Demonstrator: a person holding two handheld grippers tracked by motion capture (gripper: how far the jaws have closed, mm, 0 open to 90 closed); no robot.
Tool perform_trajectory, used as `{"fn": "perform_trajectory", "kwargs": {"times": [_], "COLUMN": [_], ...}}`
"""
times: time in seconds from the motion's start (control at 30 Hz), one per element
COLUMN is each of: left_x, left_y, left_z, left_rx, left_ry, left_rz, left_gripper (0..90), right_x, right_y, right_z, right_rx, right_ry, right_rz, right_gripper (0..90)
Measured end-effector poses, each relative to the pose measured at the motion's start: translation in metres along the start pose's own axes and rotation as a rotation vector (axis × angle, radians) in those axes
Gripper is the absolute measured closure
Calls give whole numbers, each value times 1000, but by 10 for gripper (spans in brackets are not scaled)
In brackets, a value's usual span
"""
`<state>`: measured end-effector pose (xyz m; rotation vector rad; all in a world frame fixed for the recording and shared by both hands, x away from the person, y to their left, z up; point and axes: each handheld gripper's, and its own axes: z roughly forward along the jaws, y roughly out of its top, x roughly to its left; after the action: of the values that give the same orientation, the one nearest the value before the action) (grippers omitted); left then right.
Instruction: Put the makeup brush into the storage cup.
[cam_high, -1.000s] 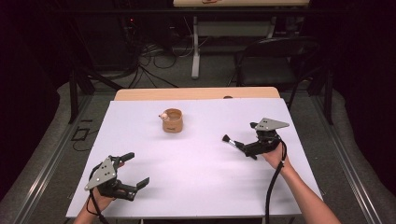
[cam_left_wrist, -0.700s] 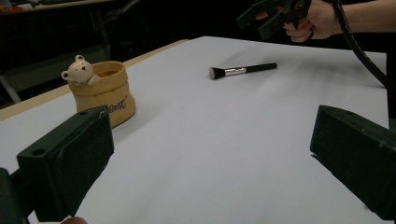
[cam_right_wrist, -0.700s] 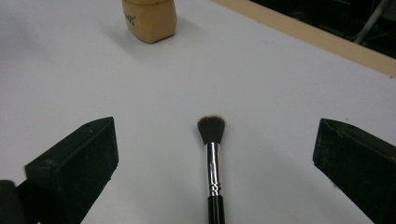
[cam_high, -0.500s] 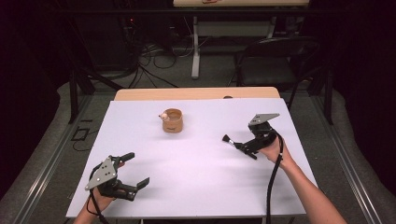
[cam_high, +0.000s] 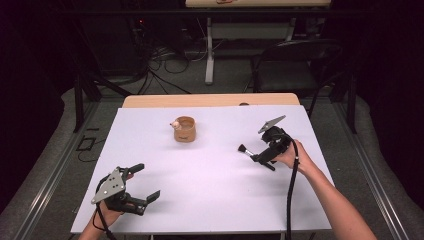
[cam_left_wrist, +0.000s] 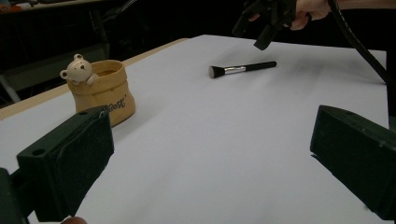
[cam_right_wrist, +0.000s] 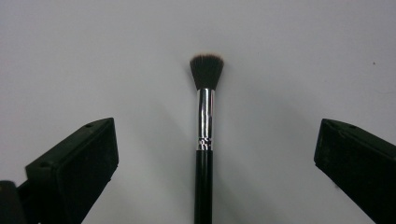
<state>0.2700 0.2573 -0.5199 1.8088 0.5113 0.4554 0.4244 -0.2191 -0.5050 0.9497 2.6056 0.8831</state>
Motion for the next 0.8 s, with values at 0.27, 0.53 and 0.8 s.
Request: {"fn": "perform_trajectory", "kwargs": {"times": [0.27,0.53,0.8], "left_x": [0,0,0], "left_y": [0,0,0], "left_z": [0,0,0], "left_rx": [2,-1,1], "left_ry": [-4,0,0], "left_rz": [2,1,1], "left_gripper": [0,0,0], "right_x": [-2,-3,-2], "right_y": [5,10,15], "right_z": [5,10,12], "right_rx": [107,220,322], "right_ry": [-5,3,0], "right_rz": [-2,-20,-46], "right_gripper": [0,0,94]}}
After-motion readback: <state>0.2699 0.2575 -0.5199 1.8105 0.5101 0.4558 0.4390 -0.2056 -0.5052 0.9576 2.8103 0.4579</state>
